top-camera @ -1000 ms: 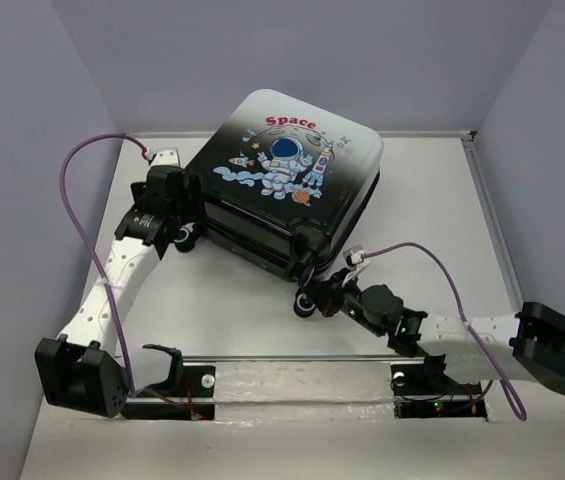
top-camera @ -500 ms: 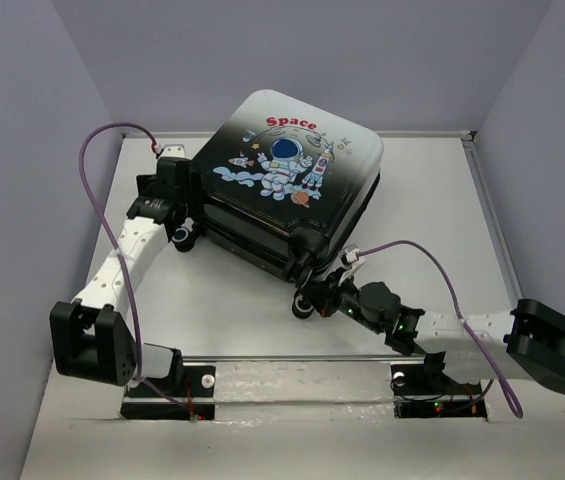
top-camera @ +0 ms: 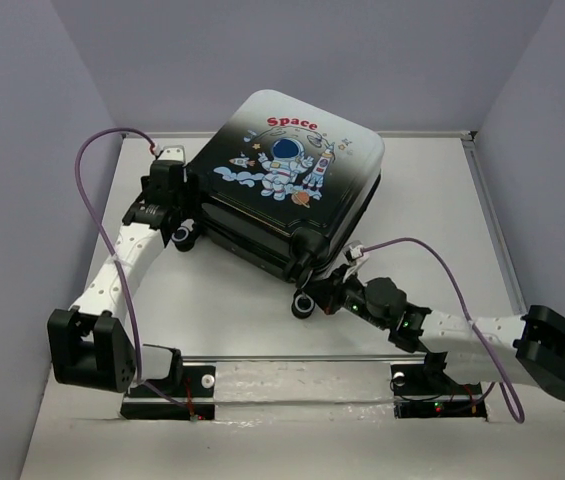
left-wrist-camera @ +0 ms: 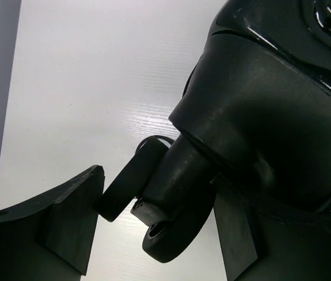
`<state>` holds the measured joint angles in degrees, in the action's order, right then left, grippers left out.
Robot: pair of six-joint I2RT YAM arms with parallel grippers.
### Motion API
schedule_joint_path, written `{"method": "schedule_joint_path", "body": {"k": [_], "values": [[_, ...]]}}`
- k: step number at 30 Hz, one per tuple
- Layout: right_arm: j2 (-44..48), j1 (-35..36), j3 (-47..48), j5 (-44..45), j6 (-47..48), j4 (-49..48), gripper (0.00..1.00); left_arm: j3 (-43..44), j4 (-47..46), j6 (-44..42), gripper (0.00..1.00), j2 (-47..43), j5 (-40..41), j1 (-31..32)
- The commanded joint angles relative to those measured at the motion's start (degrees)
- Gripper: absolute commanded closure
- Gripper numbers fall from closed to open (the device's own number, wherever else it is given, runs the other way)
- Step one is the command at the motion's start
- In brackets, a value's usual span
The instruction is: Pack the luggage
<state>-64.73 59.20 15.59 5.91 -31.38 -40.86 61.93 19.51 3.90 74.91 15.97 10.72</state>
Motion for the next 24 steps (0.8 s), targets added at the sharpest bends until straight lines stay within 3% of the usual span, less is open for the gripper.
{"method": "schedule_joint_path", "body": {"k": [1, 4, 8, 13, 21, 24], "values": [[4.52, -1.44, 1.10, -5.39, 0.70, 1.91, 0.93, -2.51, -5.78, 2.77, 0.94, -1.17, -14.54, 0.97], [8.47, -4.87, 2.42, -7.74, 2.19, 7.63, 0.93, -6.46, -9.39, 5.41, 0.94, -3.88, -24.21, 2.71], [12.34, -6.82, 4.26, -6.18, 3.42, 13.52, 0.93, -10.86, -13.35, 10.76, 0.94, -8.80, -26.77, 10.69], [10.77, -6.82, 6.72, -1.88, 4.39, 14.85, 0.93, -14.46, -21.15, 18.59, 0.94, -13.12, -29.49, 19.67], [8.74, -6.82, 6.64, 2.69, 3.87, 18.26, 0.93, -18.68, -25.31, 23.87, 0.94, -19.53, -30.74, 24.17], [9.36, -7.34, 8.39, 3.40, 5.97, 24.23, 0.78, -20.18, -25.22, 23.96, 0.94, -22.26, -28.72, 24.17]]}}
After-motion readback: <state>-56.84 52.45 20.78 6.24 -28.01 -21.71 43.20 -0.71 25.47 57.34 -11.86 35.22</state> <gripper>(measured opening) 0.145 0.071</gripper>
